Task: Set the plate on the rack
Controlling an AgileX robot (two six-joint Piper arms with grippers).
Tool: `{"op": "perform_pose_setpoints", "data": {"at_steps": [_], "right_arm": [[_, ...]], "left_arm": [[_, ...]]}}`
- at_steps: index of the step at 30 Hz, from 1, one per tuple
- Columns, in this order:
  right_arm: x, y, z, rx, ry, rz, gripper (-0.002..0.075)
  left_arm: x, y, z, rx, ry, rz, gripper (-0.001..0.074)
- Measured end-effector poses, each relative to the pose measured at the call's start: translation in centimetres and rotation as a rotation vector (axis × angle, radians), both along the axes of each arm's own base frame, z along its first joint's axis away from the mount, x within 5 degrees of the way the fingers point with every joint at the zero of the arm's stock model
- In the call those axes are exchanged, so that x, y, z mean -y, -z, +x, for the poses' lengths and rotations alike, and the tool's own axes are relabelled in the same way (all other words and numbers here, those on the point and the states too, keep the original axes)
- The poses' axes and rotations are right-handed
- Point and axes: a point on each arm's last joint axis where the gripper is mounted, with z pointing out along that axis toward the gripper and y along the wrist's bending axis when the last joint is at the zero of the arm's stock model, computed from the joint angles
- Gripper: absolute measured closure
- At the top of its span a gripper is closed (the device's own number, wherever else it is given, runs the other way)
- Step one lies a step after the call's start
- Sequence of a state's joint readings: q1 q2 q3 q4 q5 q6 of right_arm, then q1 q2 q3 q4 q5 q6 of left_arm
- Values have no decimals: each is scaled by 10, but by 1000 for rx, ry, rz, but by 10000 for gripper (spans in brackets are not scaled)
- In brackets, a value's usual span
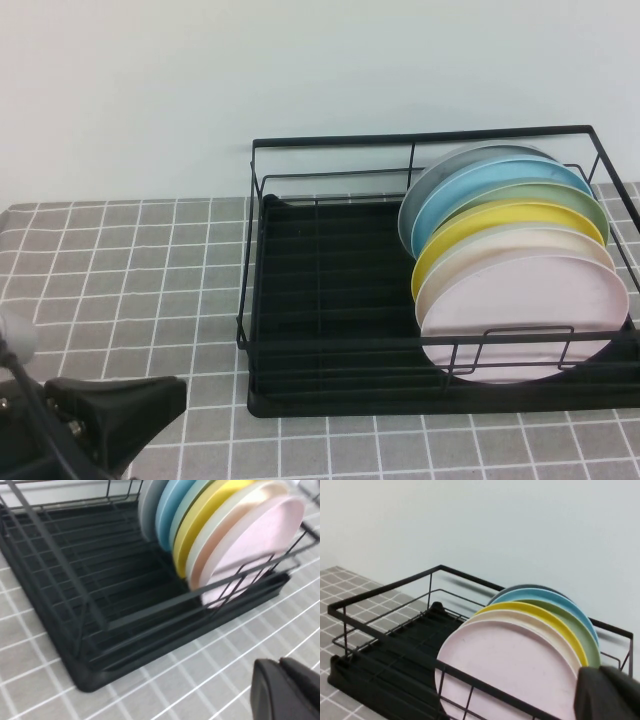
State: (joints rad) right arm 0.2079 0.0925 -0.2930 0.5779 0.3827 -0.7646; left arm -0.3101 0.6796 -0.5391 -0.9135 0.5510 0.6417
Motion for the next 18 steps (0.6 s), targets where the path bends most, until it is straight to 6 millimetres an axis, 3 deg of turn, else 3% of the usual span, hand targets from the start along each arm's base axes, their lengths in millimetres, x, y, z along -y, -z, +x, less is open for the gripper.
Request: {"op": "perform_pose_setpoints", "data": {"at_steps": [8,18], "right_arm": [[-1,18,3,-58,-8,-12,725],[-3,22,2,-90,-27,-22,725]], "left_arm": [[2,-3,-1,-23,0,-80,736],[4,-2,-3,-41,25,-76,736]]}}
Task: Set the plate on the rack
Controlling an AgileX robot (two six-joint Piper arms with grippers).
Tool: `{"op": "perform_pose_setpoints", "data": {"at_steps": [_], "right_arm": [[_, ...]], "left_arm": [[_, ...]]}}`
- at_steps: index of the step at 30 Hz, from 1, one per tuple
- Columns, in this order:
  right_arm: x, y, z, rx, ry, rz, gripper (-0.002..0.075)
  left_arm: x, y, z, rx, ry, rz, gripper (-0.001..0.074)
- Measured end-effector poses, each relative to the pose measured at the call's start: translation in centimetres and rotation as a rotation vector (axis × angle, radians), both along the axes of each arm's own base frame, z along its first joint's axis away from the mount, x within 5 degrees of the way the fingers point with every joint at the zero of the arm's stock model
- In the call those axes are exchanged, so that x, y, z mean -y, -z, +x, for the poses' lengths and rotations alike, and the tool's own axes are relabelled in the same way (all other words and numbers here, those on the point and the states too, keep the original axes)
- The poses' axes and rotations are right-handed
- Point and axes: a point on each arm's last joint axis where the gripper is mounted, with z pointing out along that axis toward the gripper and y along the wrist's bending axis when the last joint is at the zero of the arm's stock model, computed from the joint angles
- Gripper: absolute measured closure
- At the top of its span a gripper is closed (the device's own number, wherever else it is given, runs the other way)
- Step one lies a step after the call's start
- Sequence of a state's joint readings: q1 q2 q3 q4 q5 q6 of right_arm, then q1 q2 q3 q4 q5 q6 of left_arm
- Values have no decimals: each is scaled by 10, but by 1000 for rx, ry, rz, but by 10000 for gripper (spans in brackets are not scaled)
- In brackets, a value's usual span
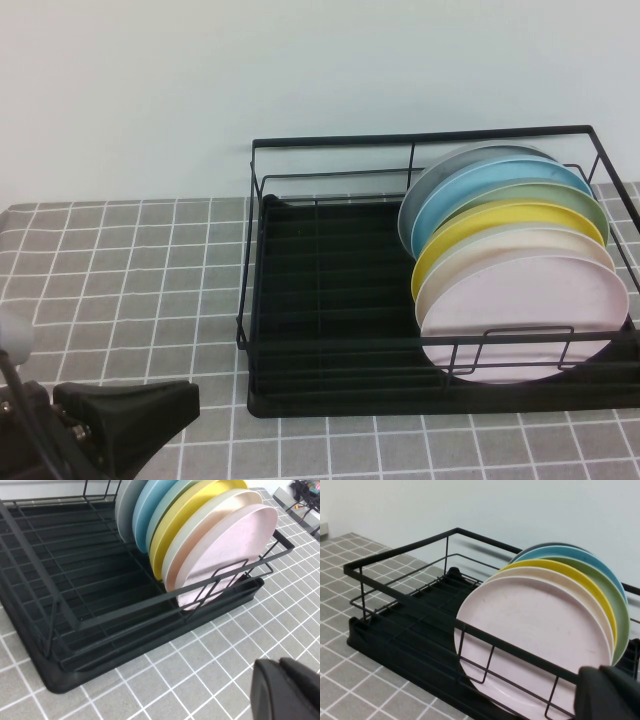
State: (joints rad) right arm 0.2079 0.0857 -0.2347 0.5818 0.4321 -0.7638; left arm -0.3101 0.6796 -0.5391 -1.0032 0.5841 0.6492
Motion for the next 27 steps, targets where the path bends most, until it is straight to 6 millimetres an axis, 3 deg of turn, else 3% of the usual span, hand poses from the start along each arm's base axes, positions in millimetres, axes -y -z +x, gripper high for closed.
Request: {"op": "perform_pose_setpoints", "data": {"at_steps": [15,18,23,27], "right_arm": [[0,0,0,-1,-1,0,725],[0,0,0,-1,-1,0,725],[0,0,0,-1,-1,0,725],[0,0,0,-2,-1,2,725]], "left_arm": [[-2,1,2,40,-7,48,736],[-9,2,4,112,-56,144,736],[-26,3,-9,196,-142,289,736],[-42,17,-19,291,-284,300,736]]}}
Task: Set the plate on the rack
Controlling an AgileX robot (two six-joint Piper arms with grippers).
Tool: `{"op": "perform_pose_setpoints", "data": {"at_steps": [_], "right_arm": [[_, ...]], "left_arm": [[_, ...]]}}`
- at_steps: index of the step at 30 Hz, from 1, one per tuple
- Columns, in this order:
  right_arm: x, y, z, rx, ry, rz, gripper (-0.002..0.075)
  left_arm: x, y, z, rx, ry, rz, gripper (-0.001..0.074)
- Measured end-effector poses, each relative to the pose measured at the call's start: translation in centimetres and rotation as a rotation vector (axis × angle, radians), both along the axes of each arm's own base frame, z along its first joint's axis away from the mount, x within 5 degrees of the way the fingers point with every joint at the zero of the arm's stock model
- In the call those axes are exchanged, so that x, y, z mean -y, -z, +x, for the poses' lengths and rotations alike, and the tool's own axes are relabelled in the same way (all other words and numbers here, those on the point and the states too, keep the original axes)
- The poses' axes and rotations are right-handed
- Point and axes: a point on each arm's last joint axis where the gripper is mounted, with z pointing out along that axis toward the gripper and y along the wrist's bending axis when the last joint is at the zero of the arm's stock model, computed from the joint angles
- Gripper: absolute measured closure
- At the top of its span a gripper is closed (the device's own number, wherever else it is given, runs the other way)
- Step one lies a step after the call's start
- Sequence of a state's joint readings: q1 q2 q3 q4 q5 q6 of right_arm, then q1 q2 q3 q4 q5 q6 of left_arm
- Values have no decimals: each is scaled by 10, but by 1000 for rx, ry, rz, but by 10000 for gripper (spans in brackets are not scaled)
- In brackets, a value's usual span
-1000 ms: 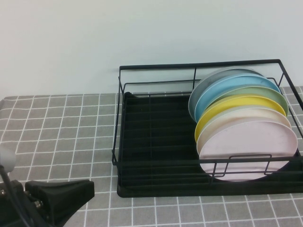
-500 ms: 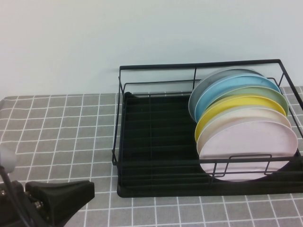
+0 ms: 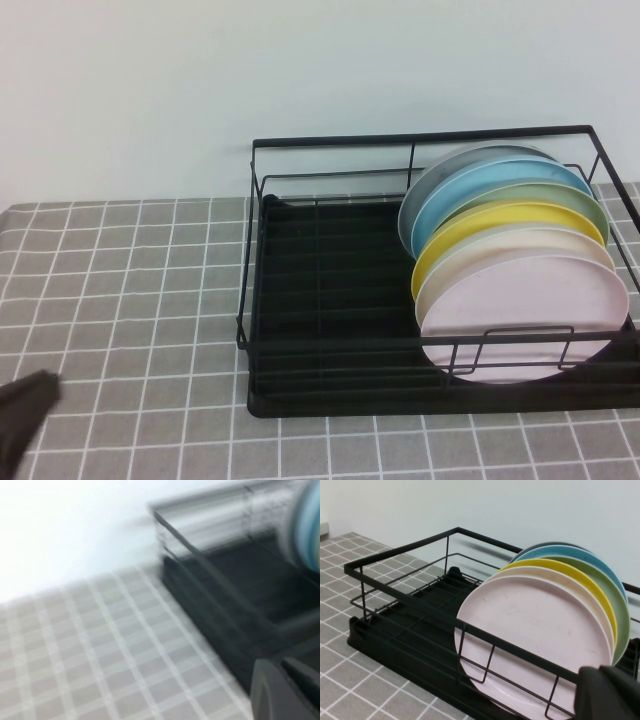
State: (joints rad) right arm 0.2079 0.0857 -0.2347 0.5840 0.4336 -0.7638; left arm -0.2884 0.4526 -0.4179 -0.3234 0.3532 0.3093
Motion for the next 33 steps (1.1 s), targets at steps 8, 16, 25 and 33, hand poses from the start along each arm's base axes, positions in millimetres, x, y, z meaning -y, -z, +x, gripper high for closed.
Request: {"op": "perform_pose_setpoints", "data": {"at_steps": [8,16,25,33], "right_arm": [[0,0,0,-4,-2,0,725],[0,0,0,-5,-3,0,725],[0,0,0,-5,-3,0,725],[0,0,0,-5,-3,0,725]], "left_arm": [[-25,49,-29,187,-206,-4,736],[-30,100,-37,125,-291,-72,736],[-29,106,-39,50,-284,-58,736],[-29,106,-39,51,-283,-54,736]]}}
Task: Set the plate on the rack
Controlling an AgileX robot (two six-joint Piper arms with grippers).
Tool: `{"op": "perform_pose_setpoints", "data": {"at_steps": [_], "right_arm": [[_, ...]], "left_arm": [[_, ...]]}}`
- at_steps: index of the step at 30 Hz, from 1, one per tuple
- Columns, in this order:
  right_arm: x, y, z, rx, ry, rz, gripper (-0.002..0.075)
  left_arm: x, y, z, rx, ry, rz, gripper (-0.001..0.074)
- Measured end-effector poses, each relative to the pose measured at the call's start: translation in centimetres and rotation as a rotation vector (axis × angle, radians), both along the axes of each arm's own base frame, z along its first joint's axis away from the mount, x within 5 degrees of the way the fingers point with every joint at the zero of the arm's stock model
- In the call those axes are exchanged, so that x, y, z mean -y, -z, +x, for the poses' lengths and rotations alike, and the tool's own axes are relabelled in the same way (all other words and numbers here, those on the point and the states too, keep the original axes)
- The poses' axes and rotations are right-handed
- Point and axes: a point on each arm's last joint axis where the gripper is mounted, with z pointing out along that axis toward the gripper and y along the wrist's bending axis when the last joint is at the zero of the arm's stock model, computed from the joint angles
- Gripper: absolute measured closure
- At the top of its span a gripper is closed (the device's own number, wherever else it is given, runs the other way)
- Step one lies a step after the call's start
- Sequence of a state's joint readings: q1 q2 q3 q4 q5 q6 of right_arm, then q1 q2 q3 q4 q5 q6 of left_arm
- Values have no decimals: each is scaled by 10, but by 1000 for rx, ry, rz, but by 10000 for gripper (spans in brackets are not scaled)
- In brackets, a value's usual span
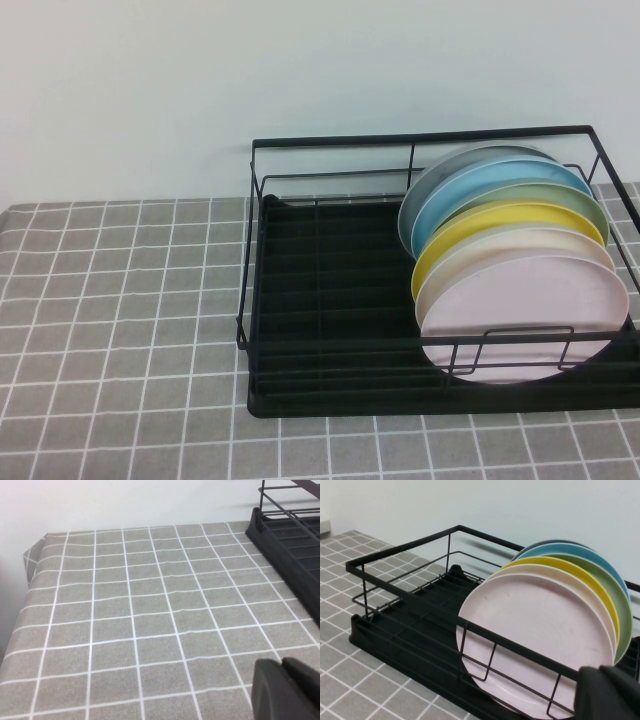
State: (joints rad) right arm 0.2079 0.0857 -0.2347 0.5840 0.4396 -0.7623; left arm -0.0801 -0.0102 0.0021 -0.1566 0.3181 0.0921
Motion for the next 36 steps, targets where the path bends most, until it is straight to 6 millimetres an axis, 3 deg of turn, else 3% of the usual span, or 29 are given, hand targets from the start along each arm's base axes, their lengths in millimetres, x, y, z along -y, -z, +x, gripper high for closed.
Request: {"op": "perform_pose_setpoints", "data": {"at_steps": [15,23,26,32,36], "right_arm": [[0,0,0,1,1,-3,725],[11,-12,-2,162,120,37,726],[16,1,1,153,178,76,726],[23,53,13,19,329,206,726],[27,63,12,-85,403,174,726]], "left_arm": [[0,0,0,0,0,0,736],[0,0,0,0,-1,-2,736],[0,0,0,0,-1,-2,736],[0,0,0,0,0,-1,736],[0,0,0,0,0,-1,736]]}}
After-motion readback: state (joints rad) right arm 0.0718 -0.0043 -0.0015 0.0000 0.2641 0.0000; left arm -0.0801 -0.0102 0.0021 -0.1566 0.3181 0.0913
